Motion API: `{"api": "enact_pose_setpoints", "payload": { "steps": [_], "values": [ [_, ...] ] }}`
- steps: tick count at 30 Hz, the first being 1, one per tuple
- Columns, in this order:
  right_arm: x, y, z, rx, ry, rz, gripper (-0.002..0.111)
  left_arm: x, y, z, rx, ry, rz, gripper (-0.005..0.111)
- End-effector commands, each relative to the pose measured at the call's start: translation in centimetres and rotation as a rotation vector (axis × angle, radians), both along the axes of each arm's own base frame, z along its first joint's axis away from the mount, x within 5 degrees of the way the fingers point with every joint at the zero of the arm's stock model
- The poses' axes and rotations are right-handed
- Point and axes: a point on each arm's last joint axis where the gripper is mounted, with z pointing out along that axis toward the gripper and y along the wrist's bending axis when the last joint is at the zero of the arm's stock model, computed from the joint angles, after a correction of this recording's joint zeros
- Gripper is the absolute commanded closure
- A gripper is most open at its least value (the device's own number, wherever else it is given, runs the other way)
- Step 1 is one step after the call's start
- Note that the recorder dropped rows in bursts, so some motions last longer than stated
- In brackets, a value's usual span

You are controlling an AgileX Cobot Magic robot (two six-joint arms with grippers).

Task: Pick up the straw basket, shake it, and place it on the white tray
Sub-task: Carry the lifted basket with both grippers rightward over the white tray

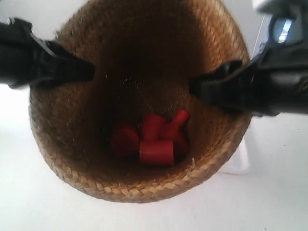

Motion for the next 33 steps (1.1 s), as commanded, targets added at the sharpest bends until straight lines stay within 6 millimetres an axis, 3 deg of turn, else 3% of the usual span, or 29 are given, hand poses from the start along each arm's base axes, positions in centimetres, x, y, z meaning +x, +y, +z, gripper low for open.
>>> {"api": "enact_pose_setpoints", "payload": {
  "steps": [1, 2, 3, 4, 12, 14, 16, 17, 18, 19, 21, 23, 33],
  "values": [
    [-2.0, -1.1, 2.9, 0.029, -0.203, -0.006, 0.108, -2.7, 0.4, 3.4, -0.062, -0.173, -0.065, 0.107],
    [-0.5, -0.9, -0.5, 0.03, -0.041, -0.083, 0.108, -1.2, 0.1, 0.2, -0.03, -0.056, -0.003, 0.107],
    [0.2, -0.4, -2.5, -0.005, 0.068, -0.082, 0.108, -0.6, -0.2, -1.4, -0.005, 0.002, -0.005, 0.107],
    [0.3, -0.2, -2.9, -0.024, 0.087, -0.071, 0.108, -0.5, -0.3, -1.6, -0.002, 0.012, -0.008, 0.107],
    [0.6, -0.2, -2.8, -0.03, 0.066, -0.075, 0.108, -0.3, -0.2, -1.1, -0.022, -0.036, 0.02, 0.107],
    [-0.2, -0.1, -0.8, 0.024, 0.073, -0.047, 0.108, -1.0, 0.0, 0.8, -0.089, -0.068, 0.016, 0.107],
    [-2.5, -0.7, 3.8, 0.041, -0.067, 0.044, 0.108, -2.6, 0.6, 3.9, -0.097, -0.178, -0.03, 0.107],
    [-3.2, -1.1, 4.9, 0.047, -0.136, 0.053, 0.108, -3.0, 0.7, 4.3, -0.075, -0.212, -0.043, 0.107],
    [-3.4, -1.3, 4.9, 0.052, -0.166, 0.035, 0.108, -3.0, 0.8, 4.1, -0.047, -0.219, -0.049, 0.107],
    [-2.9, -1.4, 3.6, 0.032, -0.16, 0.005, 0.108, -2.4, 0.6, 2.9, -0.015, -0.178, -0.043, 0.107],
    [-1.3, -1.2, -0.4, -0.023, -0.017, -0.06, 0.108, -1.0, 0.2, 0.1, 0.022, -0.058, -0.009, 0.107],
    [-0.5, -0.8, -2.8, -0.039, 0.114, -0.08, 0.108, -0.1, -0.2, -1.5, 0.044, 0.008, -0.002, 0.107],
    [0.0, -0.6, -3.0, -0.031, 0.096, -0.088, 0.108, 0.2, -0.2, -1.3, 0.026, -0.02, 0.021, 0.107]
  ]
}}
